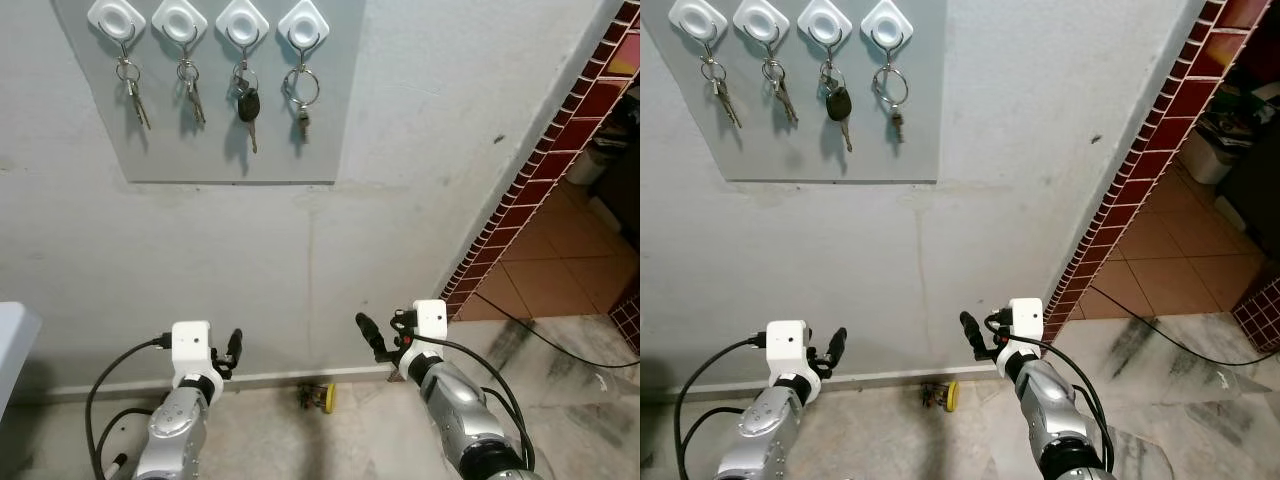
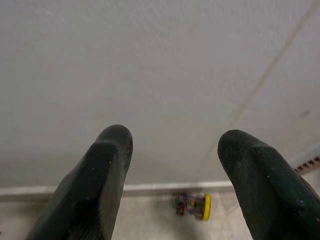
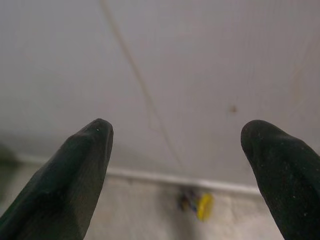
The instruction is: Hang keys on a hook
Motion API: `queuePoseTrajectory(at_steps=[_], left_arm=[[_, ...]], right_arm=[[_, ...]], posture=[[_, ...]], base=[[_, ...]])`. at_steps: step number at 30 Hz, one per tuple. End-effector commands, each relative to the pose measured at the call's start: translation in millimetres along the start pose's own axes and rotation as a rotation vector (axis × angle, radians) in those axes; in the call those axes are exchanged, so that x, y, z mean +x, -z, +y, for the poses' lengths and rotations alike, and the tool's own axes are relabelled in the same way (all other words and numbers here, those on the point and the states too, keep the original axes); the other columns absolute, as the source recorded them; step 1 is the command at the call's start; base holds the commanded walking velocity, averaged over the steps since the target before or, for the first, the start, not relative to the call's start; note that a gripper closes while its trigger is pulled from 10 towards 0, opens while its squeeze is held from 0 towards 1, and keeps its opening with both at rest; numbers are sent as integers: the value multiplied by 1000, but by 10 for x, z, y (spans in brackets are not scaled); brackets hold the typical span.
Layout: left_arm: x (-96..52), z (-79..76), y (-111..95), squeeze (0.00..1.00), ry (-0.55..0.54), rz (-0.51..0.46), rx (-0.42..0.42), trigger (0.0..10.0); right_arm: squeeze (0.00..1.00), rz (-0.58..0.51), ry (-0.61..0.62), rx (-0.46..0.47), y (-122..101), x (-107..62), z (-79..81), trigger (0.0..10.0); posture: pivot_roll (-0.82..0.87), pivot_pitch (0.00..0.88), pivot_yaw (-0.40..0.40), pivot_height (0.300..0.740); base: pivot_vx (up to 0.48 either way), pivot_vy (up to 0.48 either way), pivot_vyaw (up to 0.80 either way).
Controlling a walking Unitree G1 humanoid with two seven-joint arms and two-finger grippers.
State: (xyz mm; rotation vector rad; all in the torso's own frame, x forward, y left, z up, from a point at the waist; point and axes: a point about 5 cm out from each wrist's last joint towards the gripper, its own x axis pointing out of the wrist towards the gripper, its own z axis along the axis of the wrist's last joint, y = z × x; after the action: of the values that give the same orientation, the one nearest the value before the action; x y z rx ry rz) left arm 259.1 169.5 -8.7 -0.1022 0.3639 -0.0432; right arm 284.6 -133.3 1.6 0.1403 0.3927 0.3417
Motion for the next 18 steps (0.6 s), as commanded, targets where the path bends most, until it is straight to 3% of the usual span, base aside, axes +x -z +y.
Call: queuePoseTrajectory(at_steps=[1, 7, 13, 18], left_arm=[[-49, 13, 171, 0, -2, 69, 32, 10000], [-113, 25, 405, 0, -9, 186, 27, 10000], [-267, 62, 702, 0, -69, 337, -13, 10000], [-322, 54, 782, 0, -72, 368, -39, 10000]], right_arm=[[1000, 112, 41, -48, 240, -103, -74, 10000], [1000, 211, 96, -76, 438, -201, -149, 10000], [1000, 356, 147, -114, 714, -371, -216, 10000], [1000, 396, 177, -99, 800, -436, -240, 10000]], posture=[[-117, 64, -30, 740], [-113, 38, -32, 740], [-121, 0, -26, 740], [-121, 0, -26, 740]], base=[[0, 0, 0], [0, 0, 0], [0, 0, 0], [0, 0, 0]])
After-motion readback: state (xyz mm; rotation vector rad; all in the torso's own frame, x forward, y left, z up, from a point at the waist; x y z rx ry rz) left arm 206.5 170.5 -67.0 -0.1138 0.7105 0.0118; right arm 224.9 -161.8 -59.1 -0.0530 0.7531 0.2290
